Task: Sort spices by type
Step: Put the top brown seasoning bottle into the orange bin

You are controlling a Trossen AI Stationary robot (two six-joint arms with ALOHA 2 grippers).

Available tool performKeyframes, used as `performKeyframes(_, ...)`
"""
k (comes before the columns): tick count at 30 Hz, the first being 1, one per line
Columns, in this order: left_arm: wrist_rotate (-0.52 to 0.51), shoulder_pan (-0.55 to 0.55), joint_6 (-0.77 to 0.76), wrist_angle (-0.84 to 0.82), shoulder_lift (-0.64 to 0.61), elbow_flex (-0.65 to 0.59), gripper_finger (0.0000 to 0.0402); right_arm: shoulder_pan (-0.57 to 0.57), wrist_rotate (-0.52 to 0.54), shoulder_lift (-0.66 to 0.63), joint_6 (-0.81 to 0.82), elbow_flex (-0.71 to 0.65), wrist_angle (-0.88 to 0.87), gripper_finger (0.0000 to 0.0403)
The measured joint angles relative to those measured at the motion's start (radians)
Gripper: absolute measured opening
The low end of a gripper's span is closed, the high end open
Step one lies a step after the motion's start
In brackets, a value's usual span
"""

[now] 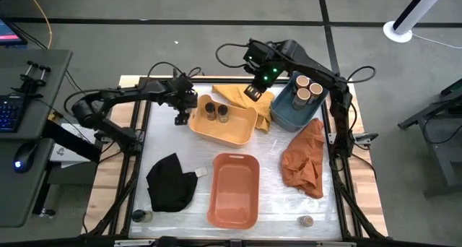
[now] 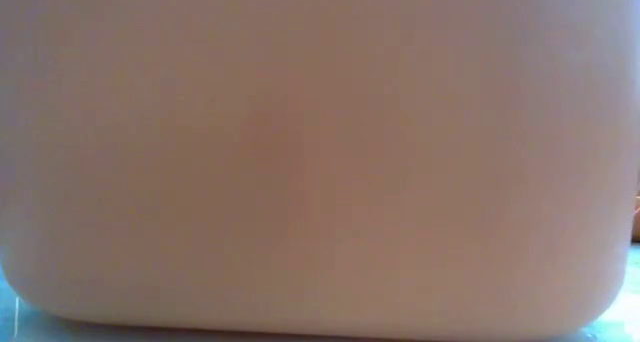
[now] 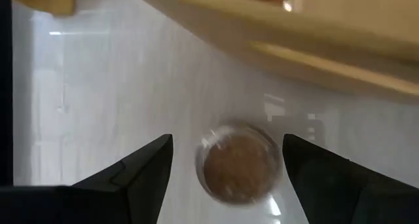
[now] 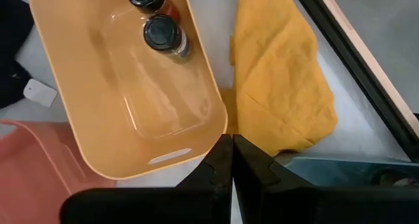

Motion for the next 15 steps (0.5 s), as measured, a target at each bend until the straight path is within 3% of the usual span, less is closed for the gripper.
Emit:
performKeyframes(6, -0.011, 0.0, -0.027, -0.019, 0.054, 0.0, 0.0259, 0.013, 0.0, 0.0, 0.005, 0.0, 0.0, 0.0)
performKeyframes(9, -0.012, -0.001, -0.049, -0.041, 0.05, 0.0, 0.021, 0.013, 0.006, -0.009, 0.004, -0.001, 0.0, 0.0)
performKeyframes(12, -0.017, 0.0, -0.103, -0.044, 0.027, 0.0, 0.0133, 0.012, 0.029, -0.032, 0.004, -0.001, 0.0, 0.0)
performKeyframes(15, -0.019, 0.0, -0.156, -0.044, -0.025, 0.002, 0.0117, 0.002, 0.053, -0.063, 0.004, -0.001, -0.001, 0.0)
